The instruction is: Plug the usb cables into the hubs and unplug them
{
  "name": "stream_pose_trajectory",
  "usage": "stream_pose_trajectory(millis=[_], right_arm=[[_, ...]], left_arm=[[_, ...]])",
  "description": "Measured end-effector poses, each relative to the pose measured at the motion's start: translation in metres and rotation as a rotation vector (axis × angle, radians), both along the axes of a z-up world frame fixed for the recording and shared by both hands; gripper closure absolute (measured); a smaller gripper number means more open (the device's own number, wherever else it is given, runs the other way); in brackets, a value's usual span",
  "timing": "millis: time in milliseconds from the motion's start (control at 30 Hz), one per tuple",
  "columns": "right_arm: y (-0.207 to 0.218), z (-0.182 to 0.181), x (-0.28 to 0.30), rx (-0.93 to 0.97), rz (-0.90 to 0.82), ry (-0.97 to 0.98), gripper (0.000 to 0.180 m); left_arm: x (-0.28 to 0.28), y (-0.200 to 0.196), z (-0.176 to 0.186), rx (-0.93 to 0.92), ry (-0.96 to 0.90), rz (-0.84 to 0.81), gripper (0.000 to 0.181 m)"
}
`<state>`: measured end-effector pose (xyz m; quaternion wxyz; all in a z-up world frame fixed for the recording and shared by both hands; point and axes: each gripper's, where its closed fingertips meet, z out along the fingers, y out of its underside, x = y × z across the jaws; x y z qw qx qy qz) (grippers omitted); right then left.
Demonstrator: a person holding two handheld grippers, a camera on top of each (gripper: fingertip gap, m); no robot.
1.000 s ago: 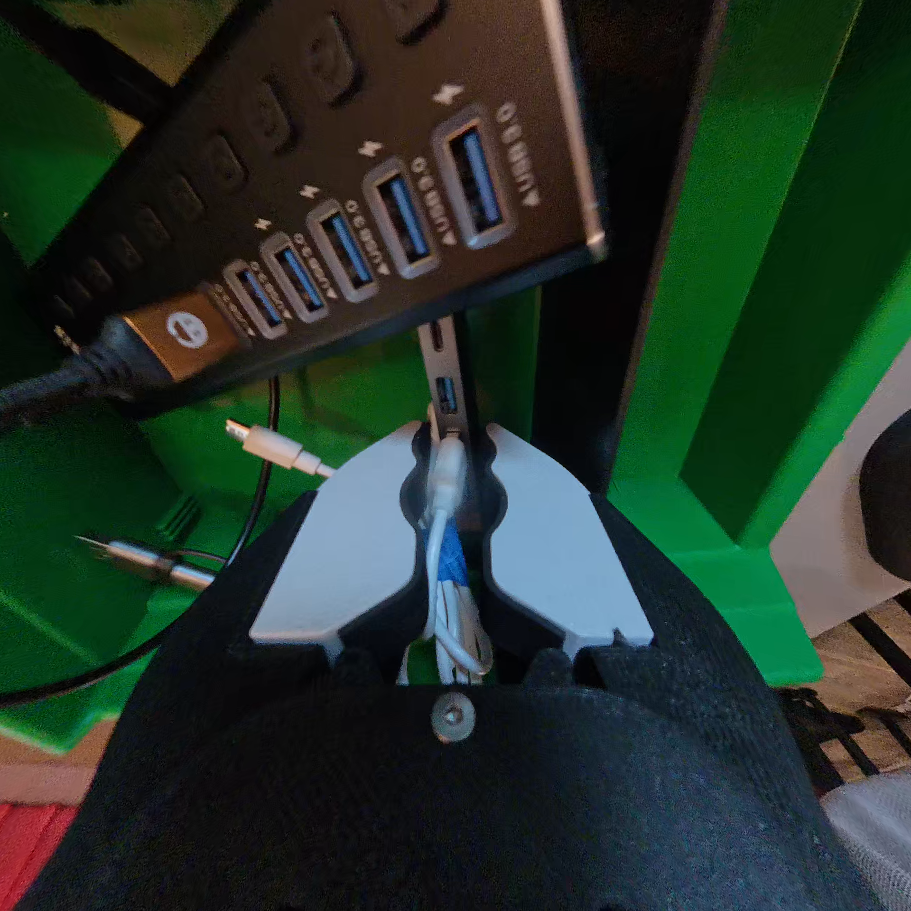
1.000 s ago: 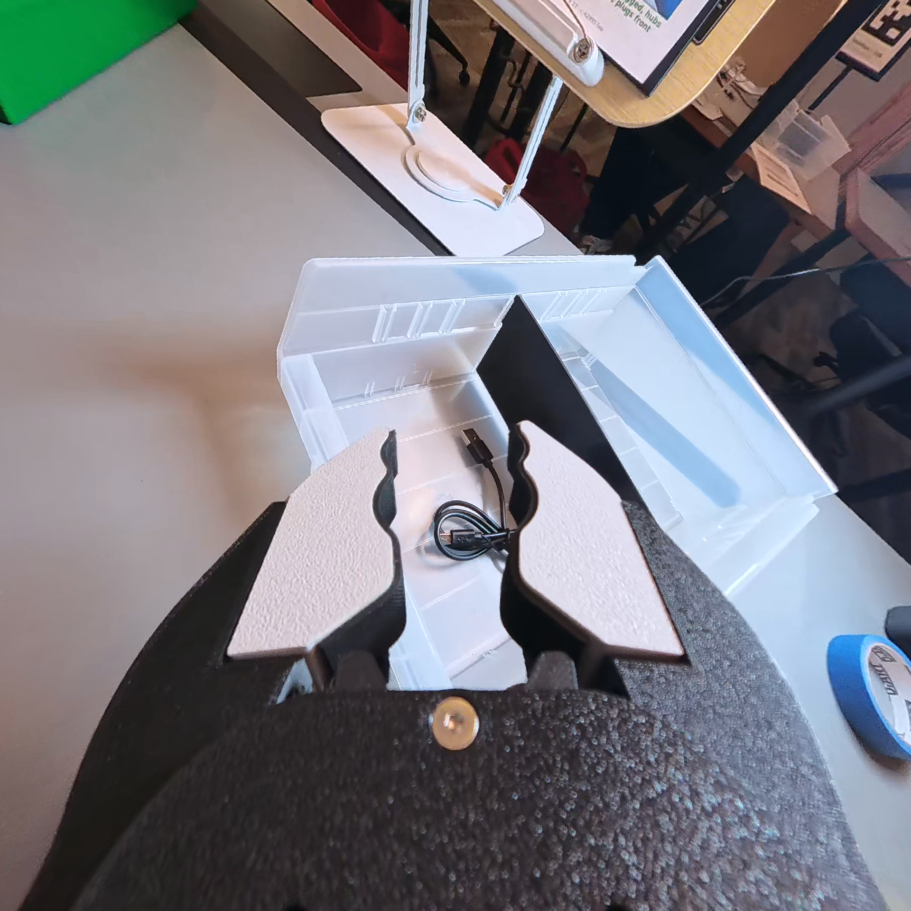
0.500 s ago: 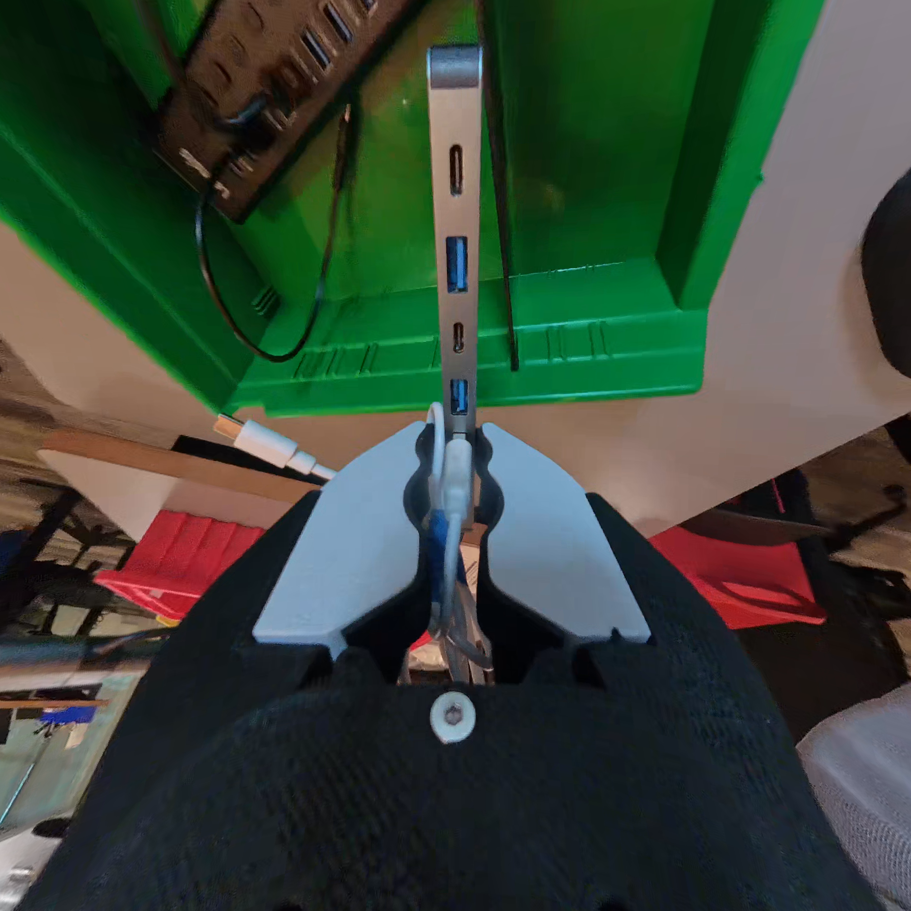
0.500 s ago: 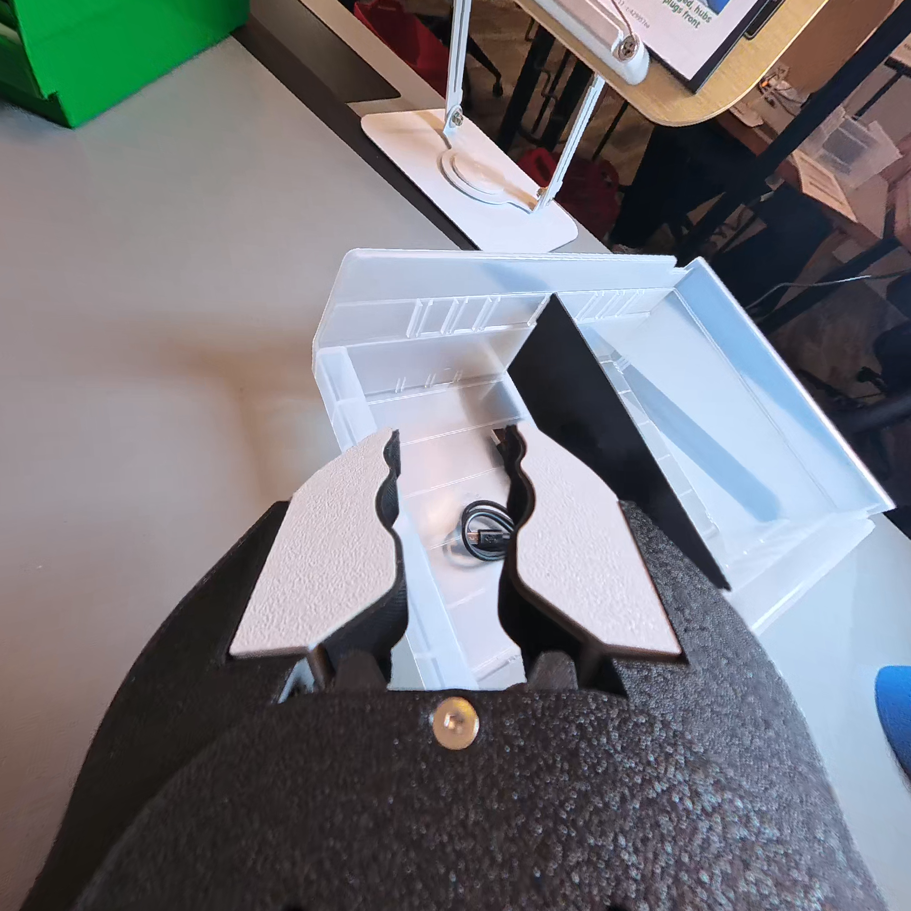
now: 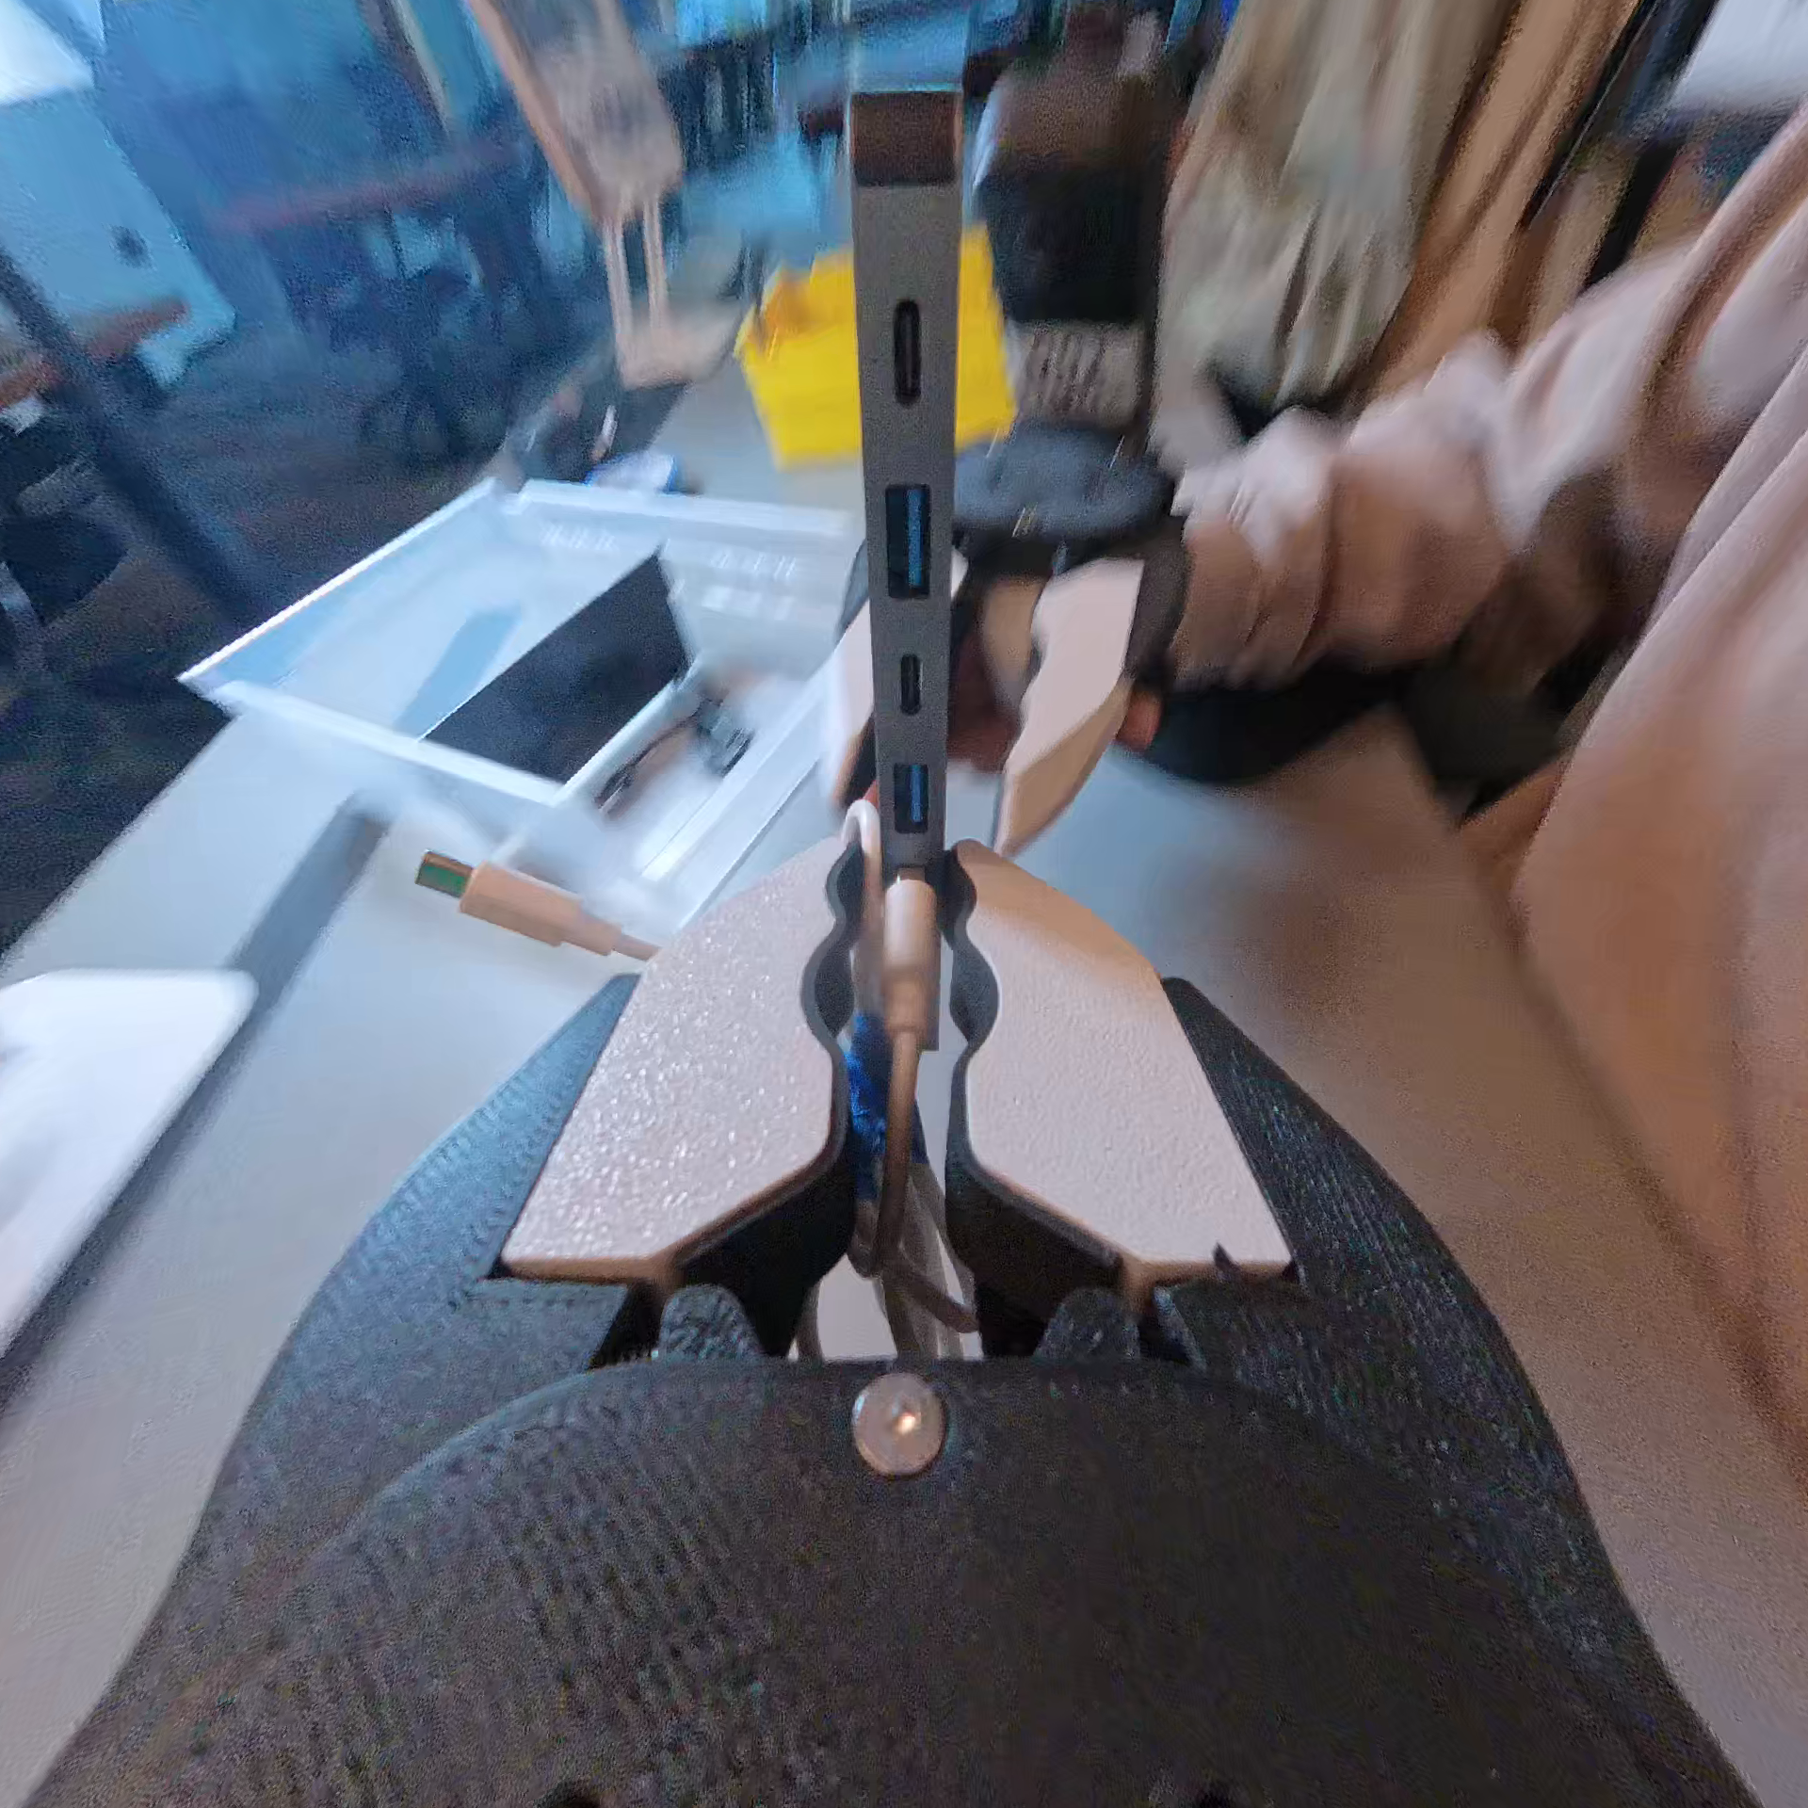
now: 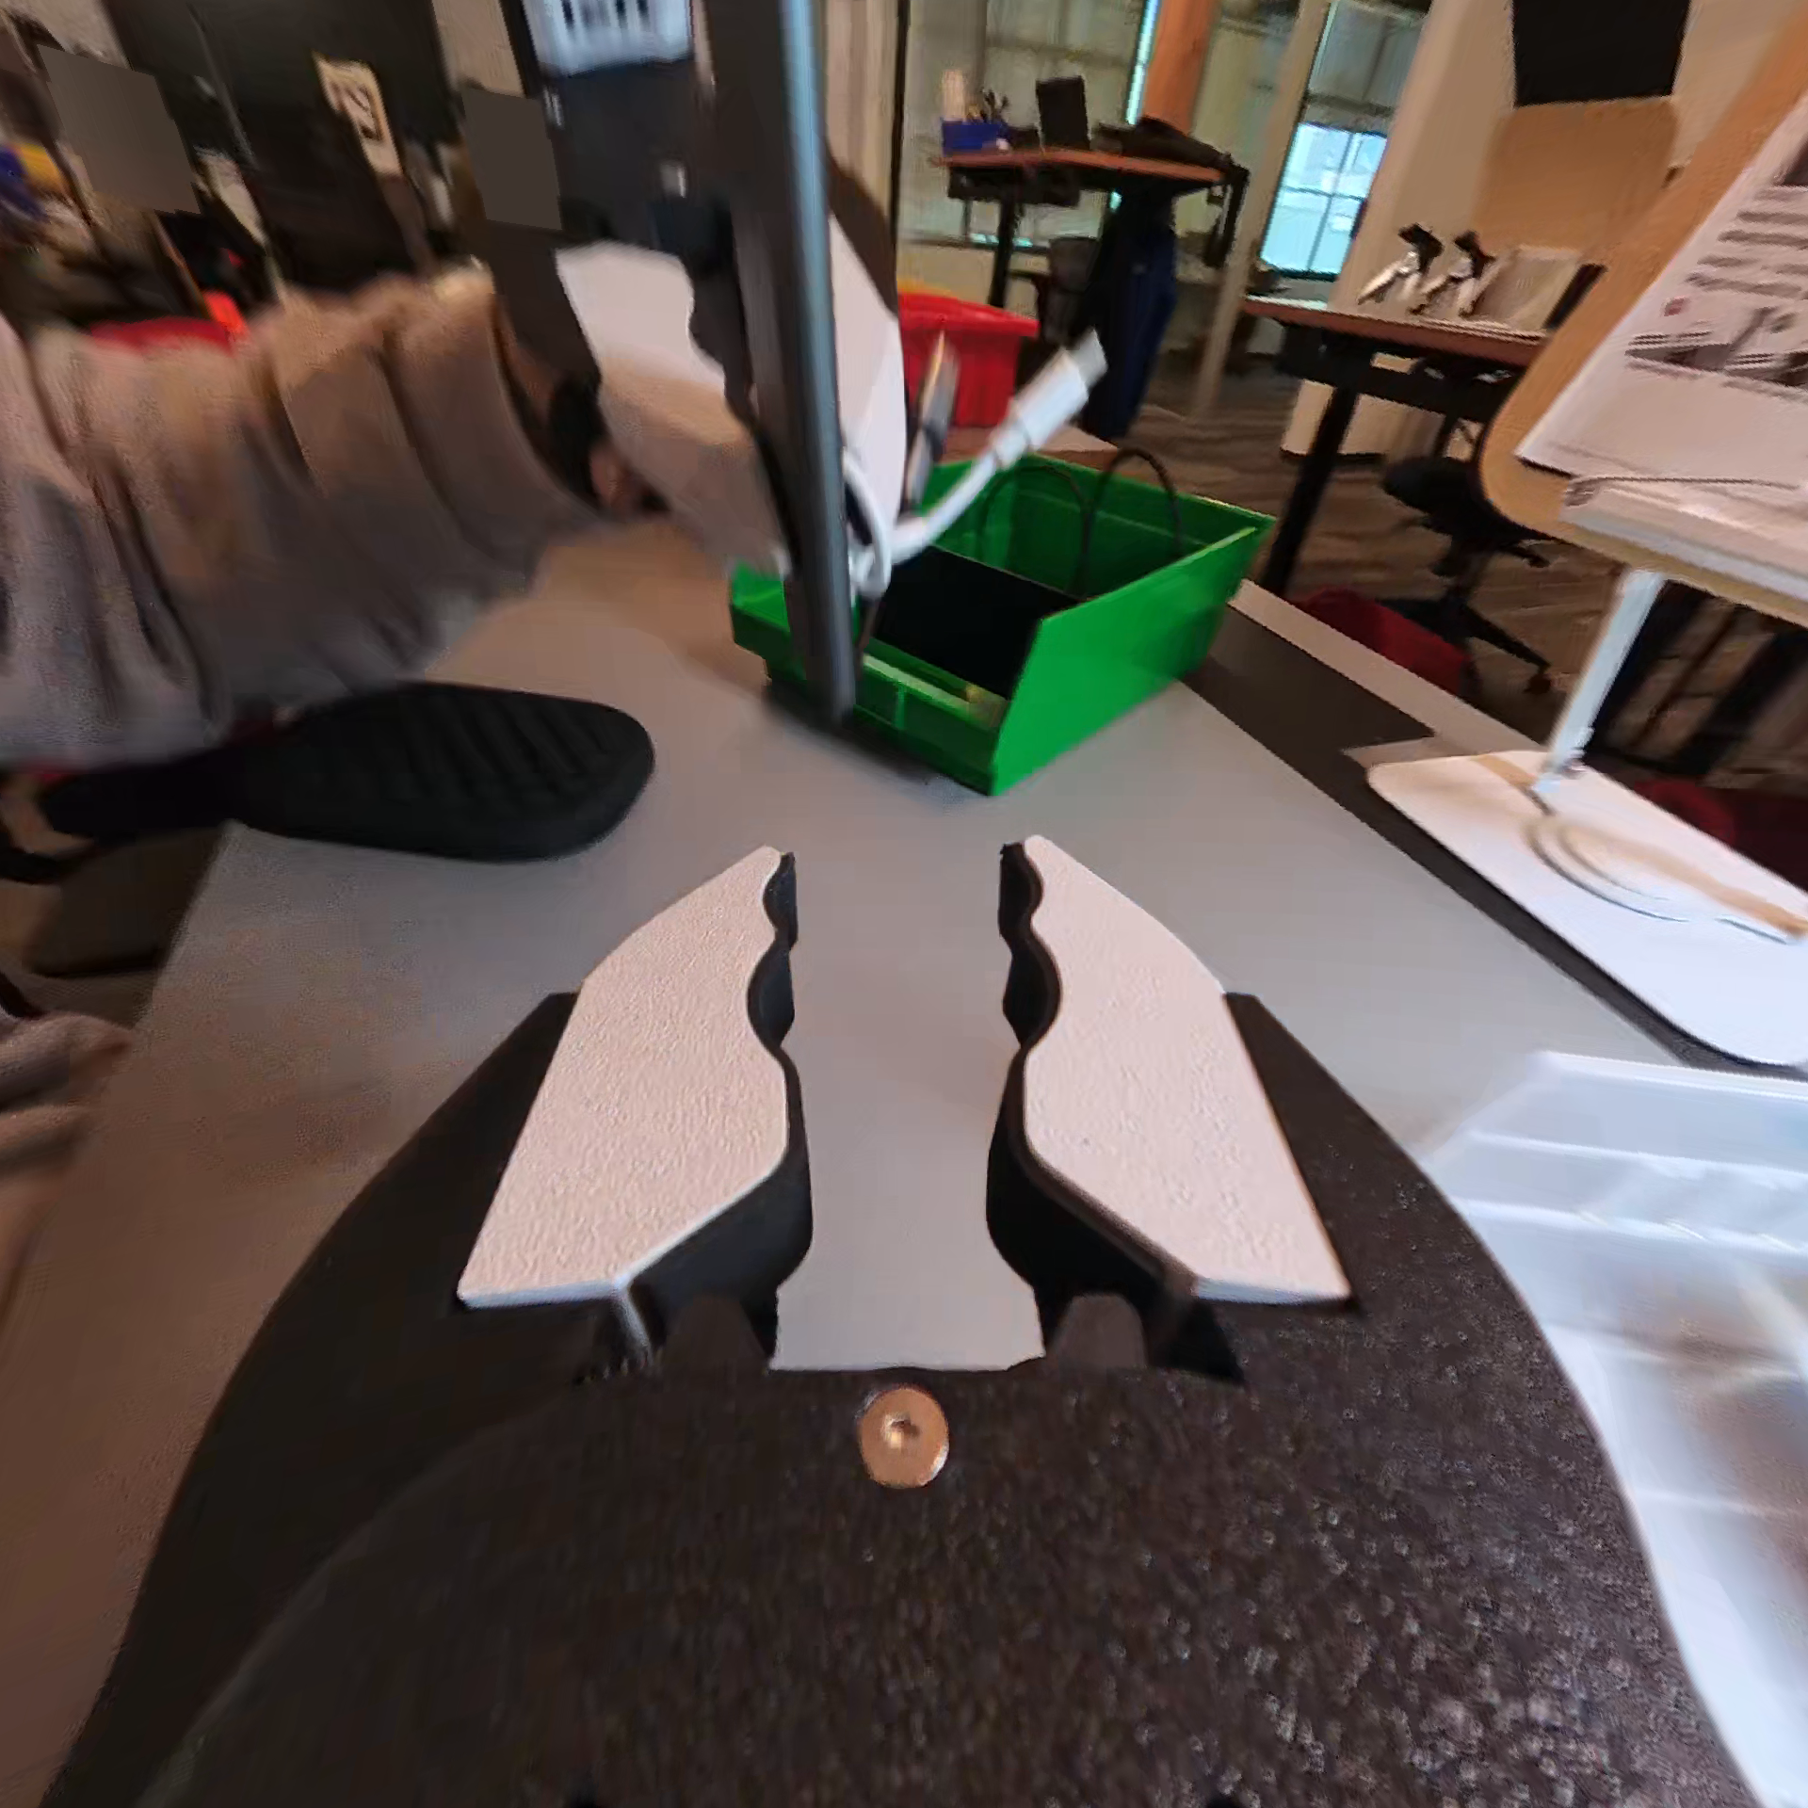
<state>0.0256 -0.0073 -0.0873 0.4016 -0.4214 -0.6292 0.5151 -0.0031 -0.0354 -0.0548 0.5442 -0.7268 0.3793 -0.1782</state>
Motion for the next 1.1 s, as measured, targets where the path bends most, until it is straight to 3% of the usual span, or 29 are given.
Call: stream_pose_trajectory(millis=[100,167,267,333,400,500,567,733,867,1100], right_arm=[[-0.017,-0.012,-0.007,0.012,0.033,-0.03,0.142],[-0.028,-0.024,-0.006,0.046,0.061,-0.076,0.169],[-0.043,-0.021,-0.006,-0.027,0.074,-0.041,0.166],[-0.052,-0.02,-0.005,-0.083,0.122,-0.04,0.147],[-0.056,-0.022,-0.004,-0.142,0.165,-0.056,0.14],[-0.05,-0.024,-0.009,-0.165,0.146,-0.042,0.141],[-0.055,-0.029,-0.014,-0.141,0.143,-0.054,0.159],[-0.029,-0.015,-0.017,0.024,-0.042,0.086,0.168],[0.005,0.002,-0.01,0.269,-0.288,0.207,0.168],[0.018,0.012,-0.005,0.946,-0.618,0.272,0.169]], left_arm=[[0.034,0.003,-0.008,0.017,-0.328,-0.049,0.166],[0.027,0.005,-0.017,-0.032,-0.435,-0.024,0.166],[0.017,-0.005,-0.017,-0.068,-0.561,-0.05,0.166],[0.018,-0.007,-0.026,-0.066,-0.506,-0.045,0.166],[0.022,-0.009,-0.032,-0.037,-0.422,-0.05,0.166],[0.033,-0.012,-0.027,-0.042,-0.505,-0.09,0.166],[0.037,-0.01,-0.03,-0.029,-0.493,-0.083,0.165],[0.007,0.006,-0.021,0.042,-0.534,0.083,0.143],[-0.008,0.016,-0.031,0.032,-0.498,0.196,0.139],[0.027,0.012,-0.014,0.074,-0.582,0.199,0.138]])
